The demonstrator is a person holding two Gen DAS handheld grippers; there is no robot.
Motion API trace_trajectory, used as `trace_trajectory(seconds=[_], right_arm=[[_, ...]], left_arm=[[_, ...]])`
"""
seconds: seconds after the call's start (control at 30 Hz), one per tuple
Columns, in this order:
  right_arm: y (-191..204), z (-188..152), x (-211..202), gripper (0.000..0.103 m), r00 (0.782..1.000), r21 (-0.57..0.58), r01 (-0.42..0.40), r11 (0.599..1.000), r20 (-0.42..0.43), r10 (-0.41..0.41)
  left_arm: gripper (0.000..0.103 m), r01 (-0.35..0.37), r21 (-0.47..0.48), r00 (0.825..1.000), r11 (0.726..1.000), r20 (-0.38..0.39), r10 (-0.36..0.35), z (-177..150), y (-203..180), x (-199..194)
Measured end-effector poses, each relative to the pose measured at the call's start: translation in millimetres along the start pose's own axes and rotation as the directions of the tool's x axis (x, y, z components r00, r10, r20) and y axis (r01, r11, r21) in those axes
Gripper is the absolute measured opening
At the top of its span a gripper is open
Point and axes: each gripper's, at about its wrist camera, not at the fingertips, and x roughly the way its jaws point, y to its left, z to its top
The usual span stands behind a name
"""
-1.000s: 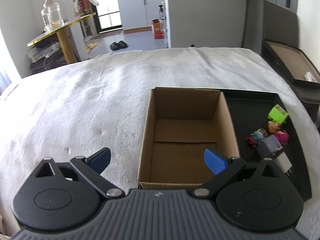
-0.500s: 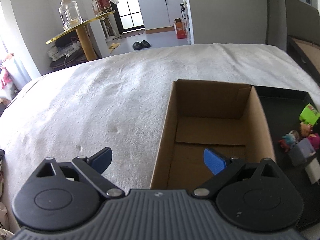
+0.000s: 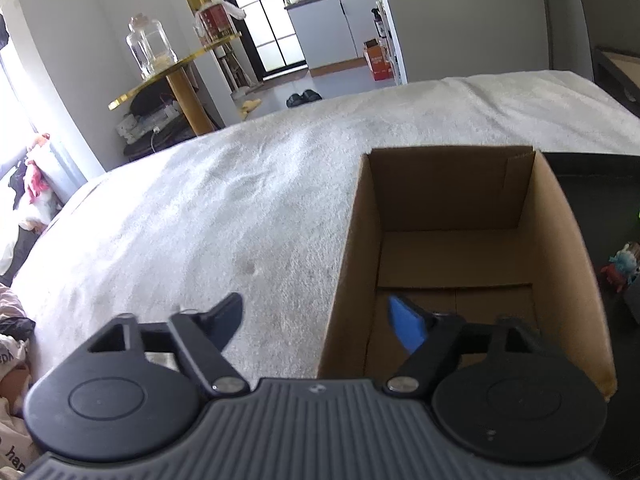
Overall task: Organize rigid objects
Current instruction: 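Move the right gripper to the white plug charger and close on it, then carry the white charger into the cardboard box and open the right gripper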
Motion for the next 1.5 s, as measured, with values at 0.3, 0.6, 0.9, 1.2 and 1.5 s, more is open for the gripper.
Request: trace_trajectory(seconds=[0.3,0.6,0.9,1.2,1.5], right_arm=[[11,0,27,0.073,0.998,-0.06,0.045,0.997,-0.036,-0.047],[10,0,36,0.037,0.995,-0.078,0.067,0.995,-0.064,-0.072],[11,4,20,0.036,0.998,-0.066,0.053,0.996,-0.028,-0.055],[15,19,-1,0.036,0.998,-0.076,0.052,0.996,0.039,-0.049],[25,39,-19,0.036,0.995,-0.079,0.012,0.997,0.101,-0.004]], left_arm=[[0.053,0.021,0.013,1.0,1.0,-0.021,-0.02,-3,-4,12],[0.02,0.069,-0.016,0.996,0.997,-0.05,-0.07,0,1,22],[0.018,0.066,0.006,0.997,0.998,-0.031,-0.066,-2,-4,16],[0.017,0.083,-0.002,0.996,0.997,-0.032,-0.083,-1,0,15],[0.016,0.102,-0.008,0.994,0.995,-0.023,-0.102,-2,2,15]])
